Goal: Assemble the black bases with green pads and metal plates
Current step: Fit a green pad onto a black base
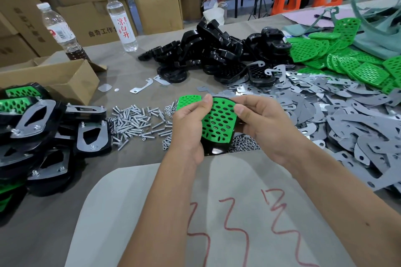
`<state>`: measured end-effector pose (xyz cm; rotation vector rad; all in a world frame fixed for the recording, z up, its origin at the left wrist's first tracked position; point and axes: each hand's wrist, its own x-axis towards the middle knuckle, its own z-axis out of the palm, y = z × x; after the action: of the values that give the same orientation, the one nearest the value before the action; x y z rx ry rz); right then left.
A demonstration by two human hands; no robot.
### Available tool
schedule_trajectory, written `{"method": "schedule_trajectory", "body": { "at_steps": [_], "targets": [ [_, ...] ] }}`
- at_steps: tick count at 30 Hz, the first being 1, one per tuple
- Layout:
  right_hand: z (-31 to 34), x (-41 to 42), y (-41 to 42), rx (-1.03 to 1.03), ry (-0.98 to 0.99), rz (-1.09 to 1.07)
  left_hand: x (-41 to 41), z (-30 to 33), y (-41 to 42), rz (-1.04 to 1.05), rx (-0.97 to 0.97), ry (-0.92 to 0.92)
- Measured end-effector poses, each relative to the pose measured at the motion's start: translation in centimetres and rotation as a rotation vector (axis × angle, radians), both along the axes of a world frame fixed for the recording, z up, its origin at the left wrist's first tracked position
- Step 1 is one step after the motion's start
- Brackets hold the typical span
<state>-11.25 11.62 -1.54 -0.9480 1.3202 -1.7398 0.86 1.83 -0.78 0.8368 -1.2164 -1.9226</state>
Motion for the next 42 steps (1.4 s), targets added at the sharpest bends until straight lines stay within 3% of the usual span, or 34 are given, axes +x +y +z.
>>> {"method": "schedule_trajectory", "body": {
  "at_steps": [6,9,14,21,26,32,36,42],
  "targets": [
    [0.0,-1.0,0.0,-0.024,-0.080,-0.201,0.5,-0.6,-0.5,-0.079,-0.168,-0.127],
    [0.1,-1.4,0.1,-0.012,-0.121,-0.181,0.7,-0.6,-0.7,-0.071,-0.201,-0.144],
    [0.3,-1.6,0.4,0.036,-0.190,-0.015,0.6,-0.7,-0.7,-0.060,-0.205,-0.092],
    [0.5,-1.2,0.3,0.022,-0.207,-0.233,-0.1,-1.2,-0.3,-0.075,-0.167,-0.055],
    [0.3,-1.3,0.1,0.005,-0.188,-0.181,-0.3,-0.9,-0.4,0.008,-0.166,-0.056],
    [0.5,-2.2,0.1,0.032,-0.039,-0.157,0.2,-0.5,-1.4,0.103,-0.097,-0.012],
    [0.3,-1.4,0.1,0.050,0.009,-0.090,0.6,-0.7,-1.4,-0.008,-0.137,-0.043],
    [0.2,-1.2,0.2,0.031,-0.160,-0.177,-0.3,-1.0,-0.3,0.006,-0.156,-0.020]
  ]
}}
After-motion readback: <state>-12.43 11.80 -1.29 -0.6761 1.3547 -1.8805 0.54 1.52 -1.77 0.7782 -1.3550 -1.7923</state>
